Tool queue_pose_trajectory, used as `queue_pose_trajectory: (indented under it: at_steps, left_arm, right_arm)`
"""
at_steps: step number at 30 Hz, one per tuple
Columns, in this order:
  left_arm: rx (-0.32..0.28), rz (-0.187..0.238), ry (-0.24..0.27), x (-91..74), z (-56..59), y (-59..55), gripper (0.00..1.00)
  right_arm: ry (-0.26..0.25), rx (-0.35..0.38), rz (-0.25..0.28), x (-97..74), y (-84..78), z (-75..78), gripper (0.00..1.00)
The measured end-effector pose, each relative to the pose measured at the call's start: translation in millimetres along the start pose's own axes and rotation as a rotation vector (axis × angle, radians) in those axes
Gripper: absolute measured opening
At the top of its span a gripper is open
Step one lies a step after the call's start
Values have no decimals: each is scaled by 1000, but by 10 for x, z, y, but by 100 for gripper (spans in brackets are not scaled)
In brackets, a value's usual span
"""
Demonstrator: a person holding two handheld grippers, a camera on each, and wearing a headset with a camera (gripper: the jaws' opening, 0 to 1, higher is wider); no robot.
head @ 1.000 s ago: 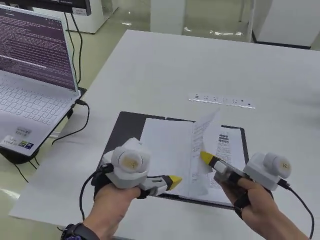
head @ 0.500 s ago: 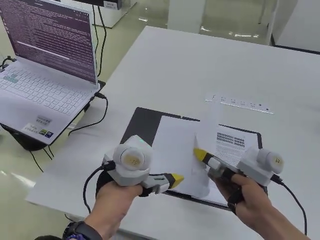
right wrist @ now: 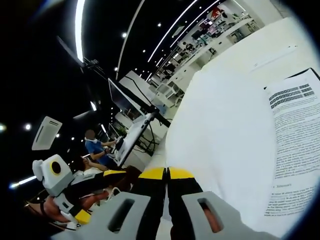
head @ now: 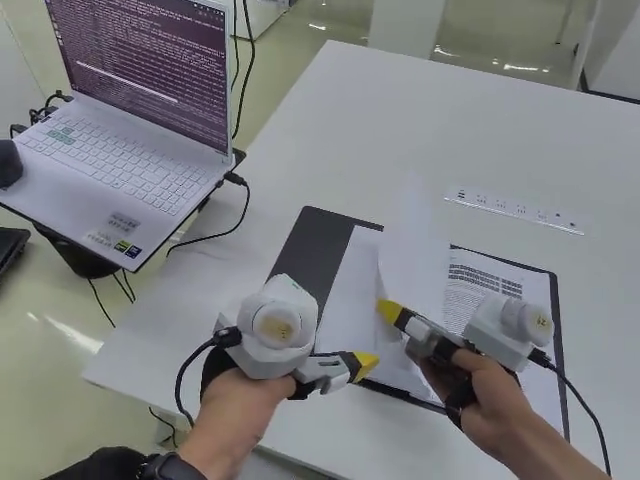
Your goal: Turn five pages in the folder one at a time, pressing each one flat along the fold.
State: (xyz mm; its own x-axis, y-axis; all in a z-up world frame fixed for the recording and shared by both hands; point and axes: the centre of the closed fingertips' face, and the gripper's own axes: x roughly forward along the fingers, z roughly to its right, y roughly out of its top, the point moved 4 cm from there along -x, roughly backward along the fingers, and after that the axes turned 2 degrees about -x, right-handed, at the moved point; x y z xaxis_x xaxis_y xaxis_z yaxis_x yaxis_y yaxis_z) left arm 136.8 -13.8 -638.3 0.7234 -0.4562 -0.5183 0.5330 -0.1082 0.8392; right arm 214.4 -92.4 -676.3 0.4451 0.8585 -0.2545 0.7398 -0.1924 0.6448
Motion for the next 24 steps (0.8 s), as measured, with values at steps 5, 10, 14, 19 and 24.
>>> queue_pose_trajectory:
  at_steps: [5,10,14,19,24]
  left_arm:
    - [-19,7,4,-49,-23,-39,71]
    - [-41,11,14,-71,-82,-67,71]
    - [-59,15,18,-88,-115,-83,71]
    - [-75,19,19,-106,-152,-89,71]
    - [-97,21,33,-137,-234,-104,71]
  right_arm:
    - [0,3,-31,151,-73,6,0]
    - [-14,12,-63,273,-141,64,0]
    - [-29,30,-79,330,-209,94,0]
    - [-55,49,-109,442,-329,196,0]
    - [-72,65,-131,526,-411,285,0]
